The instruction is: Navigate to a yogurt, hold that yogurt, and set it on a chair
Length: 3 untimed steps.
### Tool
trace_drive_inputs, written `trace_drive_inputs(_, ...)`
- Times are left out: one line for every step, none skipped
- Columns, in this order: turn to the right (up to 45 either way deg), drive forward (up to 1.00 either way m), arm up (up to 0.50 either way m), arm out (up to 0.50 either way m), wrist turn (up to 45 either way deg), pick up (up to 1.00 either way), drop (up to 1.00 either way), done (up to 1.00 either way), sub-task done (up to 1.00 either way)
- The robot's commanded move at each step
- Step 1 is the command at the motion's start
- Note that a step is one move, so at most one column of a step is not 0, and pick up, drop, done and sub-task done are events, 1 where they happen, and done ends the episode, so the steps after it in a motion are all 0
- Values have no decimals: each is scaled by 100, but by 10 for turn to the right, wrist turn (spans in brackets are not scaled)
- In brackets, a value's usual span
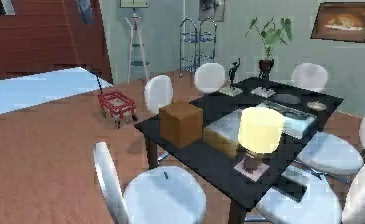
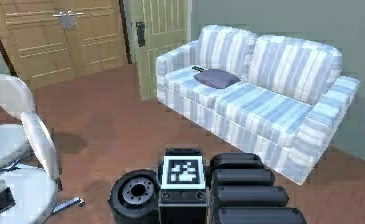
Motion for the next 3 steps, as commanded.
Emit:
trace_drive_inputs(-450, 0, 0, 0, 0, 0, 0, 0, 0)
trace_drive_inputs(0, 50, 0, 0, 0, 0, 0, 0, 0)
trace_drive_inputs(0, 50, 0, 0, 0, 0, 0, 0, 0)
